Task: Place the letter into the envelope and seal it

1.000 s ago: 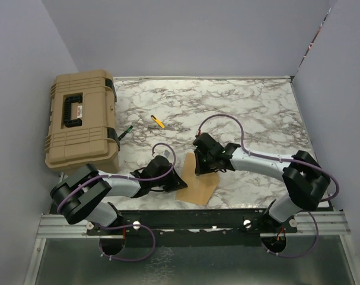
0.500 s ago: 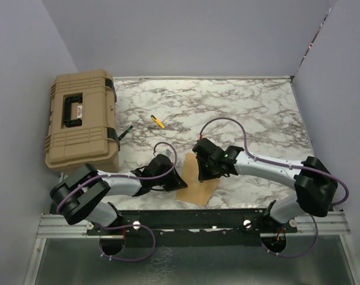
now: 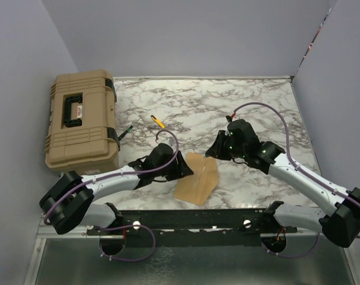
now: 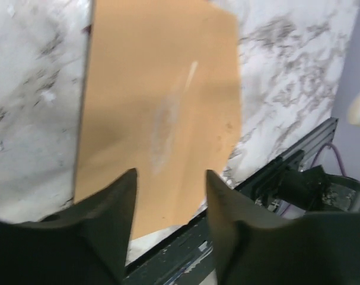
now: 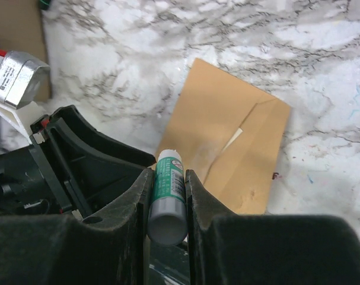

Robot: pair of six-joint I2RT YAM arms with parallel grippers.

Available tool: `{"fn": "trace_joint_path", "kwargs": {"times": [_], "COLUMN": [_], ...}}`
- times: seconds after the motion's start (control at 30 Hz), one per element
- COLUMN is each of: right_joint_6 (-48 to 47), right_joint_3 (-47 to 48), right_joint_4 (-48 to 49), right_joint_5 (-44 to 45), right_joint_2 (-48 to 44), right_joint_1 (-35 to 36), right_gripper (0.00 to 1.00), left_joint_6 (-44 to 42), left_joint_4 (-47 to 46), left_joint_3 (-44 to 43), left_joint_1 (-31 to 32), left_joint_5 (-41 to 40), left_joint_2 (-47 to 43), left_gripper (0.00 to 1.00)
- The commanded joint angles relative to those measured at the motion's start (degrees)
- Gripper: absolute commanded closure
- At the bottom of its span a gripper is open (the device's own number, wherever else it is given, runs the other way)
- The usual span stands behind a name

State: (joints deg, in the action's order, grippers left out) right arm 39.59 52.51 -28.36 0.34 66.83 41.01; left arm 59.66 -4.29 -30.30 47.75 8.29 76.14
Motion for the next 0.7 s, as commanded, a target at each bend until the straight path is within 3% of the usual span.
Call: {"fn": "trace_joint_path", "kwargs": {"times": [0.0, 0.1, 0.2, 0.4, 0.53, 0.67], "right_joint_6": [4.5, 8.8, 13.9, 24.1, 34.0, 39.7], "right_joint_3": [-2.2, -3.2, -4.3, -7.8, -11.7, -11.9], "right_joint_4": [7.7, 11.7, 17.7, 31.3, 44.9, 51.2], "right_joint_5": [-6.4, -6.8, -7.6, -12.1, -15.2, -16.6], "right_joint_2": [-4.5, -7.6, -9.7, -11.9, -12.6, -12.1], "right_joint_1": [-3.2, -5.6, -6.9, -7.3, -7.3, -7.3], "right_gripper": [0.99, 1.0, 0.99, 0.99, 0.99, 0.99], "left_joint_6": [-1.8, -1.9, -2.1, -0.9, 3.7, 8.4], "left_joint_4": [4.0, 5.8, 6.0, 2.0, -6.8, -16.5], "left_joint_3": [-4.9, -6.9, -8.5, -11.1, -9.7, -7.4], "left_joint_1": [0.0, -0.1, 0.0, 0.0, -0.1, -0.1], "left_joint_5": [-2.6, -6.7, -10.9, -15.1, -15.5, -17.0], "left_joint_2": [-5.1, -8.8, -12.9, -20.3, -24.8, -26.8], "left_gripper": [0.38, 0.17, 0.02, 0.01, 0.01, 0.01]}}
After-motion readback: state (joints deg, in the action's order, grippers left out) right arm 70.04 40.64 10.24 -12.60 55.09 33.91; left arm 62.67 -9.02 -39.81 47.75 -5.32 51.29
